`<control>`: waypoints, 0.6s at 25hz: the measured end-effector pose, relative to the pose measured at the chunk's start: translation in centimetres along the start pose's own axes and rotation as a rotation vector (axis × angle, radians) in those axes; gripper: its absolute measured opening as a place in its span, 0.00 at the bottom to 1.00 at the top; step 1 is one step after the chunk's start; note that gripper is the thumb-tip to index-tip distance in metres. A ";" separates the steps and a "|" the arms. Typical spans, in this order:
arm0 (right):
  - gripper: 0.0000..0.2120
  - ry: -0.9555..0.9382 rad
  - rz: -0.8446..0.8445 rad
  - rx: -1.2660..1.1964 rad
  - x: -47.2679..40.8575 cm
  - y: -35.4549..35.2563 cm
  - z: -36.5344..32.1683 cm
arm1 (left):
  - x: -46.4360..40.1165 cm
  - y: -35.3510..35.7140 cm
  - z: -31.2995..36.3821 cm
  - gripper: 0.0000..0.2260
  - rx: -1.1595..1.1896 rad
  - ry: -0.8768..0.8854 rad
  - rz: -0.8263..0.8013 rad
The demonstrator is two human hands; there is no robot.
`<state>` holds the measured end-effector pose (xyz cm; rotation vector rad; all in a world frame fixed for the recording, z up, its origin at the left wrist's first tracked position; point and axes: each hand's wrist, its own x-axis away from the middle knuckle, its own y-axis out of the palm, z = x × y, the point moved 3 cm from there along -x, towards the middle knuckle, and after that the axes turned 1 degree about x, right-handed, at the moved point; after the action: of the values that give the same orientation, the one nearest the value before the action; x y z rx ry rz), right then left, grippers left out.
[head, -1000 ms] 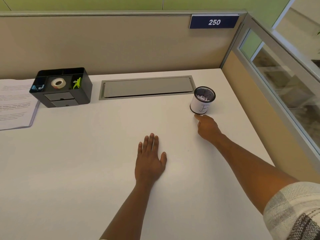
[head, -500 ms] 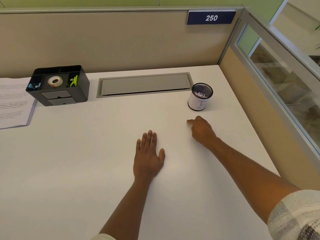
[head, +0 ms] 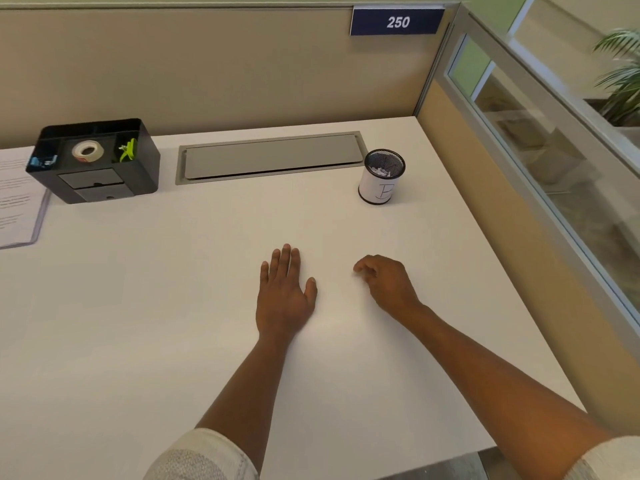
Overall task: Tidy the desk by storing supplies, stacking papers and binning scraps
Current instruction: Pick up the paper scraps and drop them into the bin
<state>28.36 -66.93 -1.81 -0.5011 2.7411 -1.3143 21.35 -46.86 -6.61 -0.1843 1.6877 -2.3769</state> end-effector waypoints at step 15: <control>0.13 0.008 -0.007 0.042 -0.2 1.1 -0.2 | 0.1 -0.3 0.1 0.31 0.014 0.002 0.000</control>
<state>28.17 -66.03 -2.54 -0.5044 2.7142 -1.3758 21.23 -46.91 -6.26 -0.1796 1.6721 -2.3887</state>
